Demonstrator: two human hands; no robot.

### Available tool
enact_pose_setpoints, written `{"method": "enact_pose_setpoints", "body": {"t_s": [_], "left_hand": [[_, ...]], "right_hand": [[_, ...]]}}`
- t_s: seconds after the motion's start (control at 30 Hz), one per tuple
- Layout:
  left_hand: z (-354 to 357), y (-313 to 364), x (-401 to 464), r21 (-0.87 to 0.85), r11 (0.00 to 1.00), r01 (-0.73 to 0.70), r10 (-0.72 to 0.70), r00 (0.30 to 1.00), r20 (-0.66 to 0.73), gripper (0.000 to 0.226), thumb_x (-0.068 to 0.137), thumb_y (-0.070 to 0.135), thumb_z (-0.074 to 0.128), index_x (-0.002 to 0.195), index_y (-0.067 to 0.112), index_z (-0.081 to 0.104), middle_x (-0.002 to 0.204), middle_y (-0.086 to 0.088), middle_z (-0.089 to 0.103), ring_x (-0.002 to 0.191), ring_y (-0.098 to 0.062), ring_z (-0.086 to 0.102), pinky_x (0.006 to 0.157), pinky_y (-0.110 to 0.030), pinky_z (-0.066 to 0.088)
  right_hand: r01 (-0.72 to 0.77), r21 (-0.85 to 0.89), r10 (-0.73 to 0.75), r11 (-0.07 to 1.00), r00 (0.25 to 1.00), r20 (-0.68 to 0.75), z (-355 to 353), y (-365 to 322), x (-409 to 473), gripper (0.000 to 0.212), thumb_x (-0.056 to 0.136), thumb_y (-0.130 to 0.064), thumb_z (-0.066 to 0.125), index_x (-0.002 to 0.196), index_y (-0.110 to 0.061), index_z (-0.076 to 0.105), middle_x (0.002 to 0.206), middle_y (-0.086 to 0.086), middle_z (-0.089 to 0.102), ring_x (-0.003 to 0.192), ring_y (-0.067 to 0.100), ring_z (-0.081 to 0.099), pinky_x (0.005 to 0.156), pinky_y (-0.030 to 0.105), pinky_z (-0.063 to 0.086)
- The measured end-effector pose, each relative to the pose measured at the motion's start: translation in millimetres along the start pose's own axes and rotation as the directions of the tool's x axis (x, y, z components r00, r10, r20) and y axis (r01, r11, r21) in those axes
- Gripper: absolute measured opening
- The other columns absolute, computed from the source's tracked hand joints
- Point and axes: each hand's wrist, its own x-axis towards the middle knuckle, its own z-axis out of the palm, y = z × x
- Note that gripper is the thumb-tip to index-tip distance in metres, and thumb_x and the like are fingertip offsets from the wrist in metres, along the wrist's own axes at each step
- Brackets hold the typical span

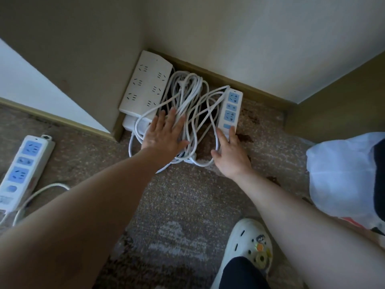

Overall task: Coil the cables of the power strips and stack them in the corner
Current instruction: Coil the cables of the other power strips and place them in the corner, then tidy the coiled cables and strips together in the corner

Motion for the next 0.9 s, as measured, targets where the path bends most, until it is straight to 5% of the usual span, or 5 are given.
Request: {"method": "enact_pose_setpoints", "body": {"t_s": [0.17, 0.3, 0.57, 0.77, 0.9], "left_hand": [[-29.8, -19.7, -53.9, -0.198, 0.980, 0.018, -0.034, 0.996, -0.077, 0.062, 0.100, 0.049, 0.025, 0.154, 0.023, 0.009, 0.162, -0.007, -0.003, 0.149, -0.026, -0.004, 0.119, -0.040, 0.001], [-31.4, -84.0, -152.7, -0.310, 0.942, 0.126, -0.160, 0.983, -0.086, 0.050, 0.099, 0.030, 0.039, 0.147, 0.018, 0.034, 0.155, -0.007, 0.030, 0.144, -0.028, 0.022, 0.116, -0.040, 0.021], [12.4, -205.5, -293.7, -0.428, 0.626, 0.651, -0.649, 0.740, 0.177, 0.046, 0.094, 0.022, 0.049, 0.139, 0.015, 0.042, 0.138, -0.011, 0.048, 0.125, -0.034, 0.043, 0.098, -0.046, 0.041], [68.0, -255.0, -293.0, -0.547, 0.451, 0.705, -0.694, 0.662, 0.282, 0.056, 0.086, 0.044, 0.063, 0.131, 0.016, 0.045, 0.127, -0.014, 0.052, 0.117, -0.034, 0.050, 0.088, -0.042, 0.042], [95.1, -256.7, -275.7, -0.511, 0.465, 0.723, -0.709, 0.650, 0.274, 0.068, 0.074, 0.058, 0.069, 0.123, 0.016, 0.047, 0.120, -0.008, 0.049, 0.109, -0.030, 0.052, 0.087, -0.044, 0.048]], "right_hand": [[0.240, -0.028, -0.241, 0.970, 0.947, -0.215, -18.5, -55.2, -40.6, 0.035, 0.096, -0.018, 0.054, 0.131, -0.014, 0.060, 0.139, 0.005, 0.051, 0.127, 0.028, 0.047, 0.105, 0.041, 0.041], [0.487, 0.044, -0.485, 0.872, 0.873, -0.053, -16.5, -133.2, -70.8, 0.025, 0.097, -0.010, 0.050, 0.116, -0.010, 0.067, 0.122, 0.003, 0.058, 0.116, 0.022, 0.051, 0.098, 0.039, 0.045], [0.689, 0.004, -0.672, 0.725, 0.706, 0.224, 39.9, -305.5, -111.4, 0.036, 0.096, -0.012, 0.044, 0.128, -0.021, 0.057, 0.131, 0.003, 0.053, 0.122, 0.027, 0.050, 0.094, 0.045, 0.049], [0.810, -0.268, -0.721, 0.522, 0.587, 0.368, 104.5, -391.4, -91.6, 0.070, 0.095, -0.010, 0.049, 0.157, -0.027, 0.022, 0.165, 0.004, 0.014, 0.147, 0.030, 0.020, 0.109, 0.046, 0.035], [0.799, -0.484, -0.681, 0.357, 0.578, 0.451, 137.7, -423.4, -64.1, 0.083, 0.093, -0.010, 0.056, 0.160, -0.027, 0.008, 0.168, 0.004, 0.000, 0.154, 0.030, -0.004, 0.121, 0.053, 0.011]]}}
